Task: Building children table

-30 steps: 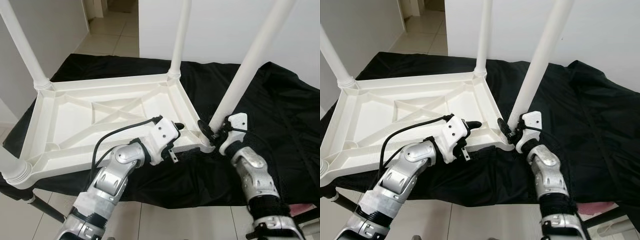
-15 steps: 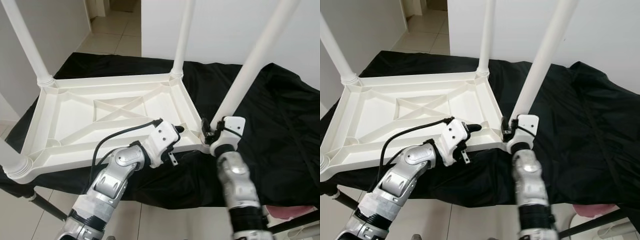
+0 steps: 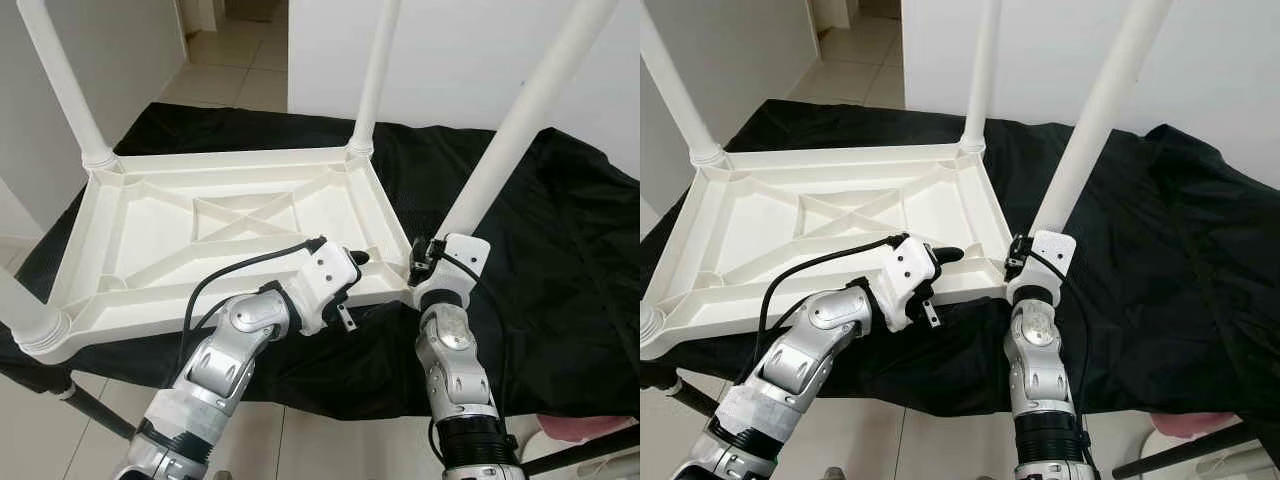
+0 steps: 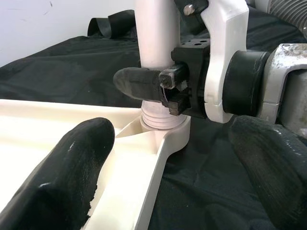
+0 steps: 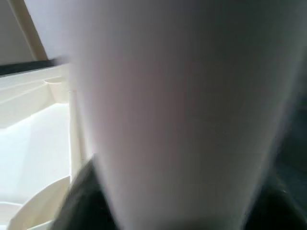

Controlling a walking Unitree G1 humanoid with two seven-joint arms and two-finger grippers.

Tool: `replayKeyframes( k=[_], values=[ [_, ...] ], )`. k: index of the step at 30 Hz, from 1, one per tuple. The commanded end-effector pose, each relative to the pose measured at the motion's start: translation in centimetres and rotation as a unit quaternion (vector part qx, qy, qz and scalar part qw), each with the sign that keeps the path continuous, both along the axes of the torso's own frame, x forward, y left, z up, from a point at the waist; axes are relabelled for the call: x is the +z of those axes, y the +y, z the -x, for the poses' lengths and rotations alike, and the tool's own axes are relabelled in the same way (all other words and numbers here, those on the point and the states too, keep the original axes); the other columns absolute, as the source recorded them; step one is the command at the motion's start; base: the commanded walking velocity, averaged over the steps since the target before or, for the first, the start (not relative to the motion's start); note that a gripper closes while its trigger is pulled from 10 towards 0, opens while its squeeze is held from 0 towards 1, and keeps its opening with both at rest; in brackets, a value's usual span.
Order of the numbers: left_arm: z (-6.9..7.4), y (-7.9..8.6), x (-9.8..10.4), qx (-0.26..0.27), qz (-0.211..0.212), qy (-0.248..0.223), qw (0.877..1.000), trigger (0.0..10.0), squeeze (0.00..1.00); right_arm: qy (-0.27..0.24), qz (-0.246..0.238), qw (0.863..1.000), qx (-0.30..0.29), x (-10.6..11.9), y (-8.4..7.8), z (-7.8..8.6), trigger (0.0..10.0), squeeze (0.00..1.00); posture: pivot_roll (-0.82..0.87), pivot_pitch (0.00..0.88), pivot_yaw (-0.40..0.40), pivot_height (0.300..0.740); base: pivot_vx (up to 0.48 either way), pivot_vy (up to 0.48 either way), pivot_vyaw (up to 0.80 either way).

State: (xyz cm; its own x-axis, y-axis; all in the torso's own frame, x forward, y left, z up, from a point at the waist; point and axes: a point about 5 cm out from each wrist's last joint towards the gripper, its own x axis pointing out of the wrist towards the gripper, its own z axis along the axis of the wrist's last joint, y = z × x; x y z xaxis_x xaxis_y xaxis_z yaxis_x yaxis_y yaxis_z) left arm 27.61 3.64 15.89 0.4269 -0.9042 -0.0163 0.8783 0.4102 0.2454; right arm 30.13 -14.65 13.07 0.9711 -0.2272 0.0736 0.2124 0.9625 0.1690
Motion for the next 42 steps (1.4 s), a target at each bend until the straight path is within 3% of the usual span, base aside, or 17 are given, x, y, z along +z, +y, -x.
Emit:
replayKeyframes(
  k=[1,9,15,19,20,21,22,27,31,32,33,34,35,36,42],
  values=[
    [0.0,-0.1,-0.1,0.002,-0.004,0.002,1.000,10.0,0.00,-0.016,-0.031,0.999,0.005,0.1,0.1,0.6,10.0,1.00,-0.02,0.000,-0.041,0.740,0.000,0.000,0.00],
    [0.1,-0.2,-0.2,0.002,-0.004,0.002,1.000,10.0,0.00,-0.039,-0.020,0.998,0.036,0.7,-0.2,0.6,10.0,1.00,-0.02,0.000,-0.044,0.740,0.000,0.000,0.00],
    [0.0,-0.2,-0.2,0.002,-0.004,0.000,1.000,10.0,0.00,-0.048,0.004,0.986,0.160,0.1,-1.7,0.7,10.0,1.00,-0.02,0.000,-0.052,0.740,0.000,0.000,0.00],
    [0.0,-0.2,-0.2,0.003,-0.004,0.000,1.000,10.0,0.00,-0.047,0.002,0.983,0.176,-0.1,-2.2,0.7,10.0,1.00,-0.02,0.000,-0.054,0.740,0.000,0.000,0.00],
    [0.0,-0.2,-0.2,0.004,-0.004,0.001,1.000,10.0,0.00,-0.048,0.013,0.979,0.199,-0.3,-2.5,0.6,10.0,0.20,-0.02,0.000,-0.055,0.740,0.000,0.000,0.00],
    [0.0,-0.2,-0.2,0.004,-0.004,0.001,1.000,10.0,0.00,-0.048,0.013,0.979,0.199,-0.3,-2.5,0.6,10.0,0.20,-0.02,0.000,-0.055,0.740,0.000,0.000,0.00],
    [0.1,-0.2,-0.3,0.005,-0.004,0.001,1.000,10.0,0.00,-0.049,0.031,0.970,0.238,-0.3,-2.9,0.5,10.0,0.00,-0.02,0.000,-0.056,0.740,0.000,0.000,0.00],
    [0.0,-0.1,-0.2,0.005,-0.005,0.001,1.000,10.0,0.00,-0.043,0.058,0.947,0.313,-0.1,-3.5,0.0,10.0,0.00,-0.02,0.000,-0.053,0.740,0.000,0.000,0.00],
    [0.0,-0.1,-0.2,0.006,-0.005,0.000,1.000,10.0,0.00,-0.037,0.073,0.941,0.330,-0.1,-3.6,-0.3,10.0,0.00,-0.02,0.000,-0.052,0.740,0.000,0.000,0.00],
    [0.0,-0.1,-0.2,0.006,-0.005,0.000,1.000,10.0,0.00,-0.033,0.084,0.935,0.342,-0.1,-3.7,-0.6,8.7,0.00,-0.02,0.000,-0.052,0.740,0.000,0.000,0.00],
    [-0.1,-0.1,-0.1,0.007,-0.006,-0.002,1.000,10.0,0.00,-0.026,0.100,0.929,0.355,-0.2,-3.8,-1.0,4.8,0.00,-0.01,0.000,-0.053,0.740,0.000,0.000,0.00],
    [-0.1,-0.1,-0.1,0.007,-0.006,-0.002,1.000,10.0,0.00,-0.026,0.100,0.929,0.355,-0.2,-3.8,-1.0,4.8,0.00,-0.01,0.000,-0.053,0.740,0.000,0.000,0.00],
    [-0.1,-0.1,-0.1,0.007,-0.006,-0.003,1.000,10.0,0.00,-0.020,0.107,0.926,0.361,-0.2,-3.9,-1.2,3.0,0.00,-0.01,0.000,-0.053,0.740,0.000,0.000,0.00],
    [-0.2,0.0,-0.1,0.010,-0.006,-0.004,1.000,10.0,0.00,-0.012,0.114,0.923,0.368,-0.4,-4.0,-1.4,0.0,0.00,-0.01,0.000,-0.056,0.740,0.000,0.000,0.00],
    [-0.3,0.3,0.0,0.016,-0.006,-0.005,1.000,10.0,0.00,0.007,0.116,0.920,0.373,-1.1,-4.7,-1.6,0.0,0.00,0.00,0.000,-0.055,0.740,0.000,0.000,0.00]
  ],
)
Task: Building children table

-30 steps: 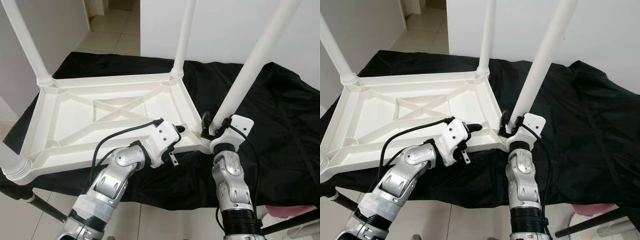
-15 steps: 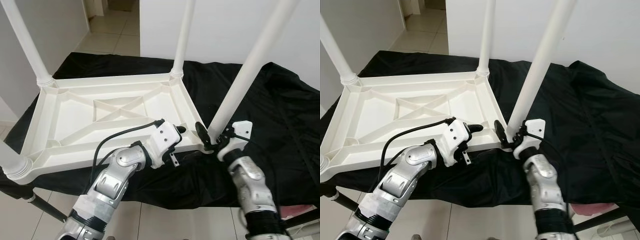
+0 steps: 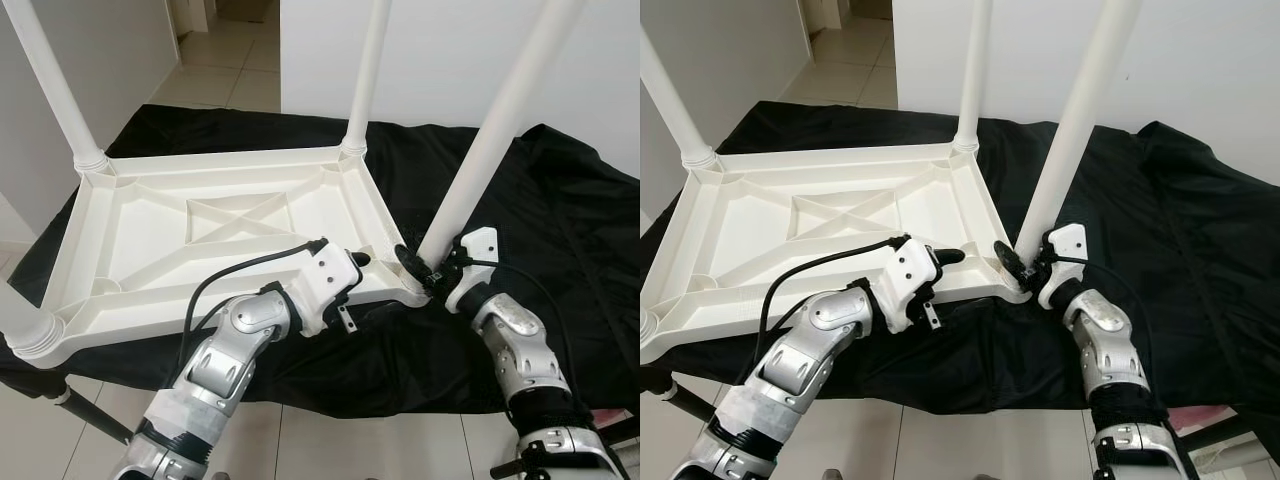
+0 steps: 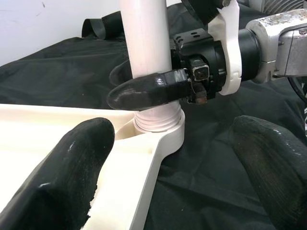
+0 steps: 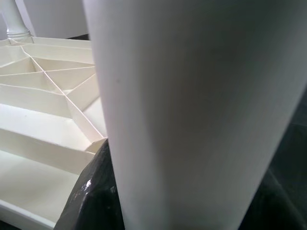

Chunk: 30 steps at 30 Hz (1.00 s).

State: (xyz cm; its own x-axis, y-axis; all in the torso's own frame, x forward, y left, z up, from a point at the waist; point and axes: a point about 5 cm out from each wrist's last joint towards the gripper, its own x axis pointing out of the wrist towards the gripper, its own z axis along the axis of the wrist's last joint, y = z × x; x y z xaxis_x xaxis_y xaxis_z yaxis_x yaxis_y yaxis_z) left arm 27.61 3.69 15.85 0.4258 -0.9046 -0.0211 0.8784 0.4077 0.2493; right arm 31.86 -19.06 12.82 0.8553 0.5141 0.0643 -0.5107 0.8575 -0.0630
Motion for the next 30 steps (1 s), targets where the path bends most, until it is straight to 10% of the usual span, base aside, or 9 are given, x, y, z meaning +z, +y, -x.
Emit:
replayKeyframes(
  k=[1,7,8,9,10,30],
  values=[
    [-0.3,0.3,0.1,0.017,-0.003,-0.005,1.000,10.0,0.00,0.020,0.010,1.000,0.009,-0.9,-0.4,0.1,0.0,0.00,0.00,0.000,-0.054,0.740,0.000,0.000,0.00],
    [-0.3,0.2,0.2,0.019,0.000,-0.005,1.000,10.0,0.00,0.019,0.009,1.000,0.008,-0.9,-0.7,0.0,0.0,0.00,0.00,0.000,-0.056,0.740,0.000,0.000,0.00],
    [-0.3,0.2,0.2,0.020,0.000,-0.005,1.000,10.0,0.00,0.020,0.005,1.000,0.007,-0.9,-0.6,0.0,4.8,0.00,-0.01,0.000,-0.053,0.740,0.000,0.000,0.00],
    [-0.3,0.2,0.2,0.020,0.000,-0.005,1.000,10.0,0.00,0.020,0.005,1.000,0.007,-0.9,-0.6,0.0,4.8,0.00,-0.01,0.000,-0.053,0.740,0.000,0.000,0.00],
    [-0.2,0.1,0.1,0.019,-0.002,-0.004,1.000,10.0,0.00,0.021,0.006,1.000,-0.001,-0.9,-0.6,0.0,10.0,0.00,-0.01,0.000,-0.054,0.740,0.000,0.000,0.00],
    [-0.3,0.1,-0.2,0.020,-0.008,-0.004,1.000,10.0,0.00,0.029,-0.069,0.971,-0.225,-0.5,2.1,0.6,10.0,0.00,-0.02,0.000,-0.048,0.740,0.000,0.000,0.00]
  ],
)
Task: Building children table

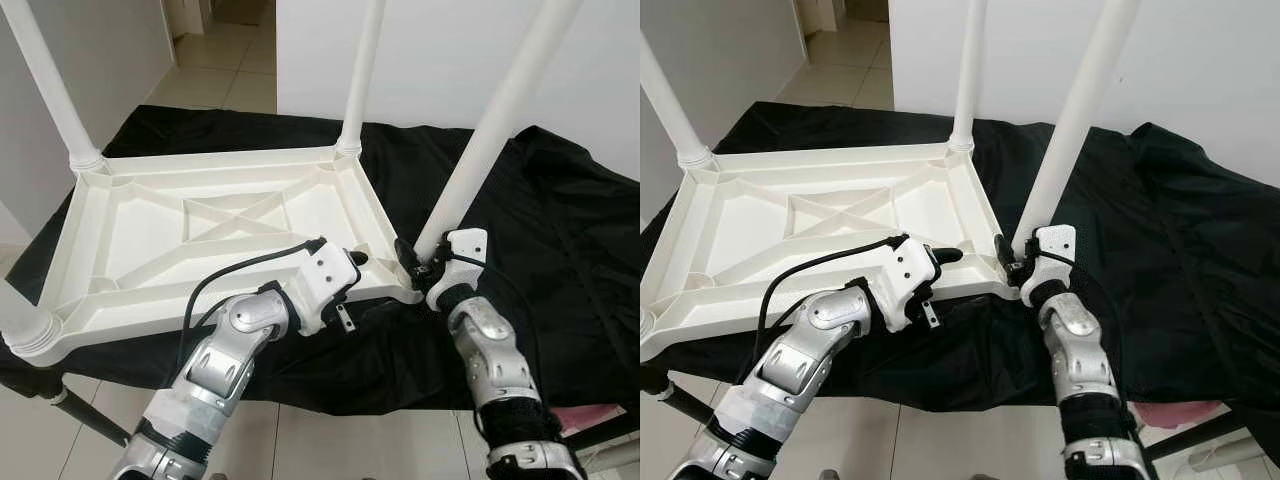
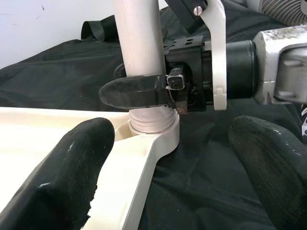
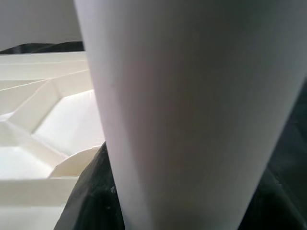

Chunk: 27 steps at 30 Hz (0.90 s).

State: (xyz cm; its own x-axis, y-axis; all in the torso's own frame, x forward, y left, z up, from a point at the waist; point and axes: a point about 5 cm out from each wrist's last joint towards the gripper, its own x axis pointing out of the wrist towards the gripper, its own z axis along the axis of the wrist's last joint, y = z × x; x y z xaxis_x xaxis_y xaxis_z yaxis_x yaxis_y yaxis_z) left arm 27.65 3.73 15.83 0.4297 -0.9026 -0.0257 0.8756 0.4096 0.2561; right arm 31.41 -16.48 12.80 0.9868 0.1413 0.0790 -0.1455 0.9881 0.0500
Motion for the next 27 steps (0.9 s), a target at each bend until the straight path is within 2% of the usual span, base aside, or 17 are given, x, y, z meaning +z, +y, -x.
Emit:
replayKeyframes(
  k=[1,3,5,7,11,13,17,18,19,20,25,27],
  values=[
    [-0.3,0.1,-0.2,0.018,-0.004,-0.002,1.000,10.0,0.00,0.021,-0.030,0.997,-0.072,-0.6,-0.1,0.4,10.0,0.00,-0.02,0.000,-0.048,0.740,0.000,0.000,0.00],
    [-0.3,0.0,-0.2,0.017,-0.004,-0.003,1.000,10.0,0.00,0.027,-0.048,0.990,-0.127,-0.7,0.4,0.8,10.0,0.00,-0.02,0.000,-0.053,0.740,0.000,0.000,0.00],
    [-0.3,0.1,-0.2,0.018,-0.003,-0.003,1.000,10.0,0.00,0.026,-0.057,0.987,-0.146,-0.6,0.7,1.0,10.0,0.00,-0.02,0.000,-0.053,0.740,0.000,0.000,0.00],
    [-0.3,0.0,-0.1,0.018,-0.002,-0.003,1.000,10.0,0.00,0.026,-0.071,0.977,-0.200,-0.7,1.2,1.4,10.0,0.00,-0.02,0.000,-0.053,0.740,0.000,0.000,0.00],
    [-0.2,-0.2,-0.2,0.016,0.000,0.000,1.000,10.0,0.00,0.028,-0.068,0.976,-0.204,-0.3,2.1,1.3,10.0,0.00,-0.02,0.000,-0.047,0.740,0.000,0.000,0.00],
    [-0.1,-0.2,-0.2,0.016,0.001,0.000,1.000,10.0,0.00,0.025,-0.062,0.977,-0.201,-0.2,2.1,1.3,10.0,0.00,-0.02,0.000,-0.047,0.740,0.000,0.000,0.00],
    [-0.2,-0.1,-0.2,0.015,-0.002,-0.001,1.000,10.0,0.00,0.029,-0.082,0.979,-0.184,-0.1,2.1,1.3,10.0,0.00,-0.02,0.000,-0.048,0.740,0.000,0.000,0.00],
    [-0.3,0.0,-0.1,0.017,-0.002,-0.002,1.000,10.0,0.00,0.020,-0.083,0.981,-0.176,0.2,2.4,1.5,10.0,0.14,-0.02,0.000,-0.049,0.740,0.000,0.000,0.00],
    [-0.3,0.0,-0.1,0.017,-0.002,-0.002,1.000,10.0,0.00,0.020,-0.083,0.981,-0.176,0.2,2.4,1.5,10.0,0.14,-0.02,0.000,-0.049,0.740,0.000,0.000,0.00],
    [-0.3,0.1,-0.1,0.018,-0.001,-0.002,1.000,10.0,0.00,0.015,-0.091,0.981,-0.168,0.3,2.7,1.5,10.0,1.00,-0.02,0.000,-0.050,0.740,0.000,0.000,0.00],
    [-0.2,0.0,-0.2,0.018,-0.001,-0.001,1.000,10.0,0.00,0.003,-0.097,0.983,-0.154,0.6,2.8,1.6,10.0,1.00,-0.02,0.000,-0.052,0.740,0.000,0.000,0.00],
    [-0.2,0.0,-0.2,0.018,0.000,0.000,1.000,10.0,0.00,0.001,-0.089,0.985,-0.148,0.6,2.3,1.6,10.0,1.00,-0.02,0.000,-0.053,0.740,0.000,0.000,0.00]
  ],
)
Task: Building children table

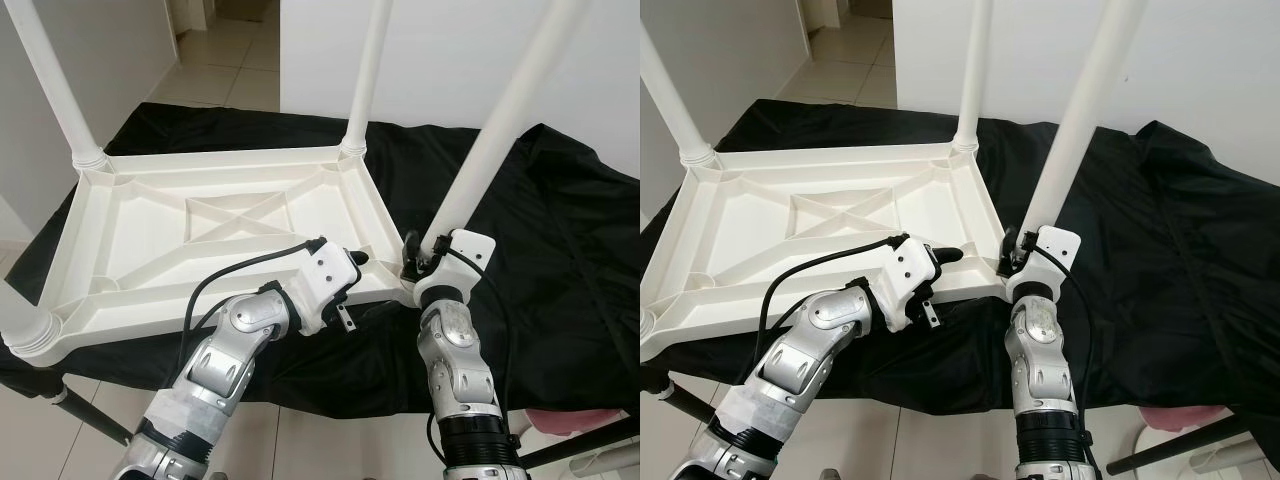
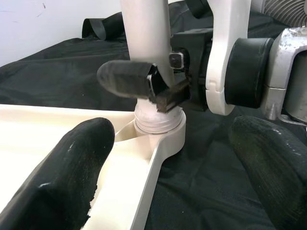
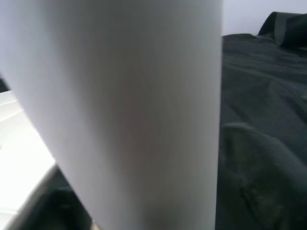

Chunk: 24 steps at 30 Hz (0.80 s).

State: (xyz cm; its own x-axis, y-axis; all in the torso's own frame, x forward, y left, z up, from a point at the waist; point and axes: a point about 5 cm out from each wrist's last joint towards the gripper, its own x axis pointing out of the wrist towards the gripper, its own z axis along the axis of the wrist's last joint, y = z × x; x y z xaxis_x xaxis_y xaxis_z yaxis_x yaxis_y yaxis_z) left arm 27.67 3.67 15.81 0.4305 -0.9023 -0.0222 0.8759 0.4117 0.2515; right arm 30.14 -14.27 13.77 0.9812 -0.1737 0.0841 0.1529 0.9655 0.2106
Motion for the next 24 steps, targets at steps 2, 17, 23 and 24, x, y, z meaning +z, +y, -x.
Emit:
replayKeyframes(
  k=[2,17,23,24],
  values=[
    [-0.2,0.0,-0.1,0.018,-0.002,-0.001,1.000,10.0,0.00,0.002,0.002,1.000,0.006,-0.4,-0.3,0.4,10.0,1.00,-0.02,0.000,-0.055,0.740,0.000,0.000,0.00],
    [-0.1,0.2,-0.4,0.018,-0.008,0.002,1.000,10.0,0.00,-0.012,0.067,0.977,0.204,-0.9,-2.7,0.1,10.0,0.00,-0.02,0.000,-0.052,0.740,0.000,0.000,0.00],
    [-0.2,0.3,-0.4,0.018,-0.013,0.000,1.000,10.0,0.00,-0.008,0.118,0.953,0.279,-1.0,-3.5,-0.5,10.0,0.00,-0.01,0.000,-0.052,0.740,0.000,0.000,0.00],
    [-0.2,0.3,-0.3,0.018,-0.013,0.000,1.000,10.0,0.00,-0.007,0.123,0.951,0.284,-1.0,-3.6,-0.6,10.0,0.00,-0.01,0.000,-0.052,0.740,0.000,0.000,0.00]
  ],
)
